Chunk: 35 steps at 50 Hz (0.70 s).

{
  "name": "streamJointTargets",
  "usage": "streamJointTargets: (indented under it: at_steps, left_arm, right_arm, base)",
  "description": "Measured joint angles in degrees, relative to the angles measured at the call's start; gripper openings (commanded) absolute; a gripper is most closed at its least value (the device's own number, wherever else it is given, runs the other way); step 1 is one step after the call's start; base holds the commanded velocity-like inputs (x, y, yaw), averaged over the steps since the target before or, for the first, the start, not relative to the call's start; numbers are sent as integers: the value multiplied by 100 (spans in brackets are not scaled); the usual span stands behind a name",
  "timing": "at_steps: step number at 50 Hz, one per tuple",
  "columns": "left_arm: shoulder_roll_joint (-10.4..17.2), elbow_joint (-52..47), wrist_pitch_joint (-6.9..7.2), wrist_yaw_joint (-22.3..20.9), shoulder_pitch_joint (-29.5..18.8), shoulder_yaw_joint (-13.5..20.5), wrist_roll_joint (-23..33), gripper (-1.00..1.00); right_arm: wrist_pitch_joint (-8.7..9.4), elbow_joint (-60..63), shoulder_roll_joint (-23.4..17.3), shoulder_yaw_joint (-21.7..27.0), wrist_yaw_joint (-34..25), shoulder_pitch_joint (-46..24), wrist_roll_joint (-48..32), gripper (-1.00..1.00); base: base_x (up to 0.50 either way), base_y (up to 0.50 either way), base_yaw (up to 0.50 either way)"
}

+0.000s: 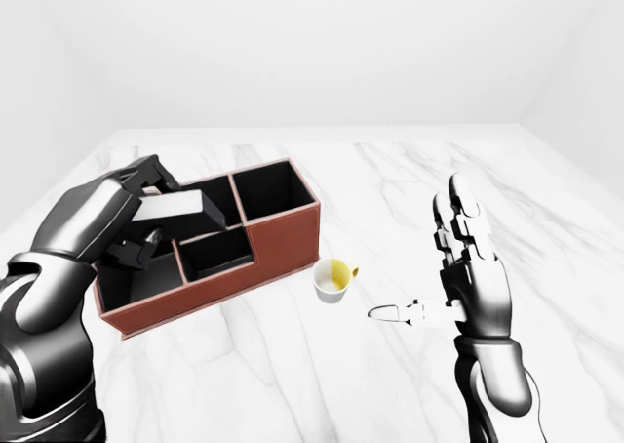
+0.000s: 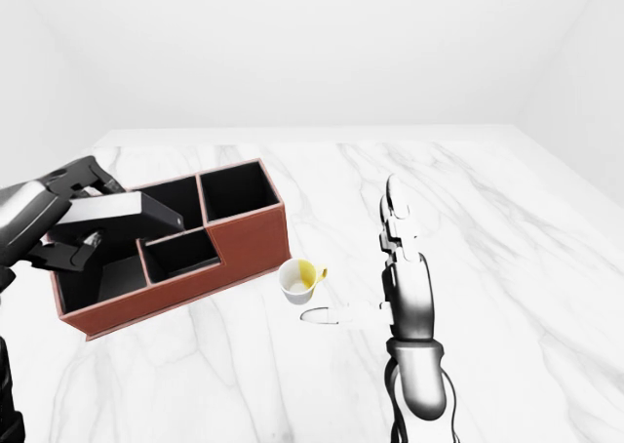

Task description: Pick up the book and place it in the front compartment of the caddy.

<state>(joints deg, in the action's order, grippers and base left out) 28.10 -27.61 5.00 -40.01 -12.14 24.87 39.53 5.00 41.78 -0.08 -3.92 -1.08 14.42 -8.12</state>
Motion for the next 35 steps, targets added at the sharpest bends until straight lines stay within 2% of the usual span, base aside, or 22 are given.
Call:
streamJointTargets:
  at_steps: [15, 25, 35]
  left_arm:
    - [192, 996, 0, 0, -1065, -636, 99, -100]
    - [214, 1421, 0, 0, -1394, -842, 164, -100]
    - [311, 1645, 0, 0, -1547, -861, 153, -100]
  right_arm:
    - [0, 30, 4, 42, -16, 13, 21, 97]
    - [0, 24, 5, 60, -24, 17, 27, 97]
    - [0, 20, 8, 70, -27, 11, 29, 97]
  base:
    - [0, 0, 0]
    - [0, 0, 0]
    - [0, 0, 0]
